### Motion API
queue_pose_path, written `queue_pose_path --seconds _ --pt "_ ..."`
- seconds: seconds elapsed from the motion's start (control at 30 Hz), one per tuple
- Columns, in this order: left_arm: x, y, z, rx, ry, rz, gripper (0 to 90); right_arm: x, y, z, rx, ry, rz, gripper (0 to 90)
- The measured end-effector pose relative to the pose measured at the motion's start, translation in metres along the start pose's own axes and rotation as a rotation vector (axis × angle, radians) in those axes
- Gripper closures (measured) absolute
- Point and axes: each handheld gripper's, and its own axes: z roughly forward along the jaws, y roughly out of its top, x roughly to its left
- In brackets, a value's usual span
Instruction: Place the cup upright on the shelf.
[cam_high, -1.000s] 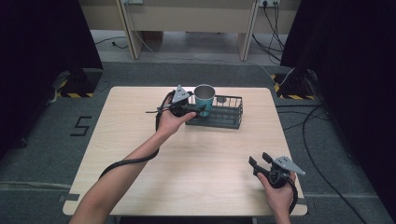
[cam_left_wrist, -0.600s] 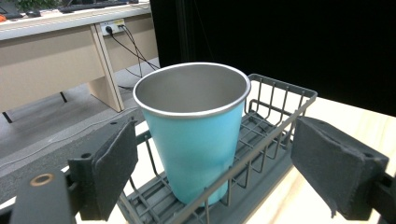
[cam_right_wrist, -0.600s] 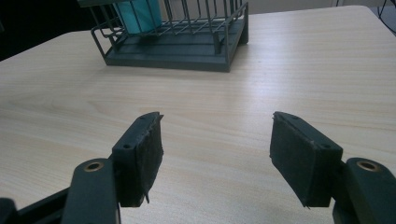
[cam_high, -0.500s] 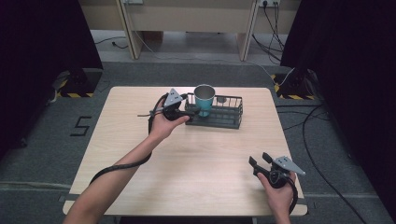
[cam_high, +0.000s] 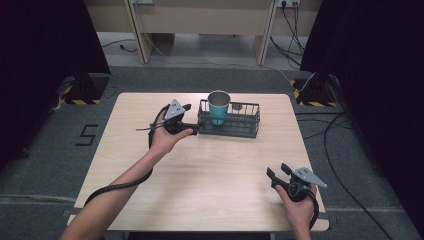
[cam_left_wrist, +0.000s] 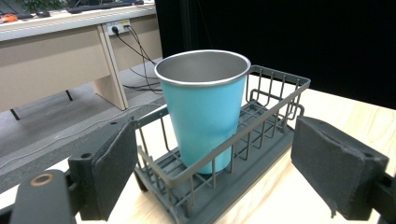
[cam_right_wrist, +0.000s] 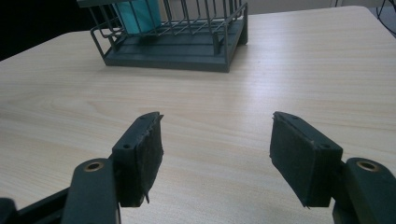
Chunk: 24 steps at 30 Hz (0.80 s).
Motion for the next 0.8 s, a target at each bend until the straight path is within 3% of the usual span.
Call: queue_pose_path --seconds 0.8 --pt "0.000 -0.017 -0.047 -0.008 0.031 -0.014 14.2 0.000 0.000 0.000 0.001 -0.005 0.000 35.3"
